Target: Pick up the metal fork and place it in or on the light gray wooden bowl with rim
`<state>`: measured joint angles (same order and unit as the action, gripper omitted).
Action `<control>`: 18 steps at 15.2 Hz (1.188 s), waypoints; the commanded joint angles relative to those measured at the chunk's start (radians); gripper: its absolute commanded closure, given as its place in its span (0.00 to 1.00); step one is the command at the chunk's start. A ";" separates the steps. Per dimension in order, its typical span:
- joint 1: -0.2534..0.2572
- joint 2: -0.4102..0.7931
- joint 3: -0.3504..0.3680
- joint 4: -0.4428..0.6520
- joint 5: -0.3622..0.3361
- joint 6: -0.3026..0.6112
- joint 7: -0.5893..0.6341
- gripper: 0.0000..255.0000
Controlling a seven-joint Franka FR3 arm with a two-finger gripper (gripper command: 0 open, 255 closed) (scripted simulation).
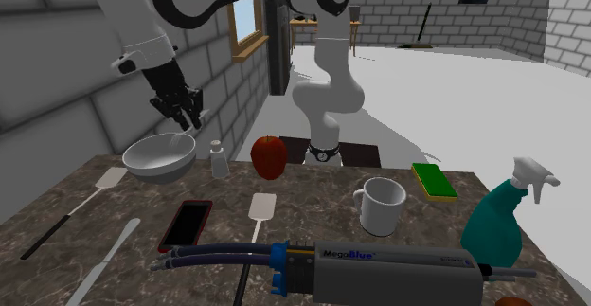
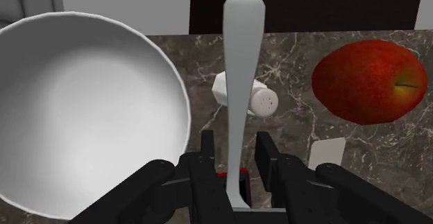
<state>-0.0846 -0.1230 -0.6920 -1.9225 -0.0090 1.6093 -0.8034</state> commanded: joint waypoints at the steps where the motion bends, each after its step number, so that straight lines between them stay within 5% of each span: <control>1: -0.016 0.071 -0.038 0.066 0.030 -0.012 -0.069 1.00; 7: -0.149 0.369 -0.120 0.337 0.191 -0.084 -0.303 1.00; 18: -0.148 0.381 -0.104 0.206 0.202 0.056 -0.313 1.00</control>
<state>-0.2322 0.2551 -0.7965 -1.7055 0.1906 1.6519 -1.1144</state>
